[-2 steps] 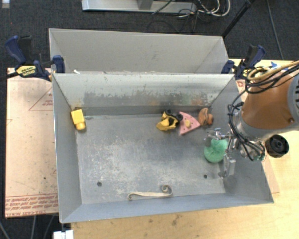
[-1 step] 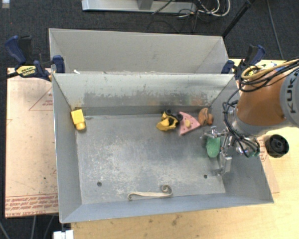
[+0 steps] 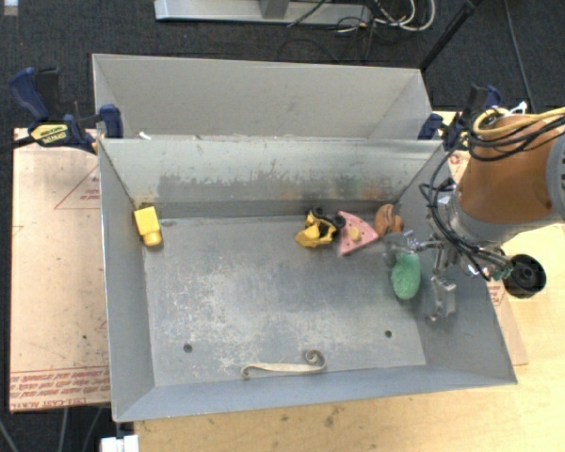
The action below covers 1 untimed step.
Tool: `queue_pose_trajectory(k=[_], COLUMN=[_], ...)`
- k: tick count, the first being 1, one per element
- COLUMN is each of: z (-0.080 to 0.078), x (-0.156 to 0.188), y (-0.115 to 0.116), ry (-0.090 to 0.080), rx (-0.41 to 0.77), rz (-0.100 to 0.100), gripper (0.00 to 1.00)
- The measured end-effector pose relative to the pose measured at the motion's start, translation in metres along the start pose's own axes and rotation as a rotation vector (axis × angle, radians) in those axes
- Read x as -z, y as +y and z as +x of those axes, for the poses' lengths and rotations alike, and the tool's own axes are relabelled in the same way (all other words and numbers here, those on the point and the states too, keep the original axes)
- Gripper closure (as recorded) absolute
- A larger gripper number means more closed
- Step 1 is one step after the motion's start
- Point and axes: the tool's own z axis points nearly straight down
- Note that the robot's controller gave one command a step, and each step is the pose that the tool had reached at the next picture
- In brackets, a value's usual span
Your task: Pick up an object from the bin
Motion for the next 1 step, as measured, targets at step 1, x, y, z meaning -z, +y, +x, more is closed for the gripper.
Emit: queue_pose_trajectory(k=[1], z=[-0.0095], x=[-0.0287], y=[-0.0051], ry=[0.000], rx=[-0.112], rz=[-0.002], gripper=[0.00])
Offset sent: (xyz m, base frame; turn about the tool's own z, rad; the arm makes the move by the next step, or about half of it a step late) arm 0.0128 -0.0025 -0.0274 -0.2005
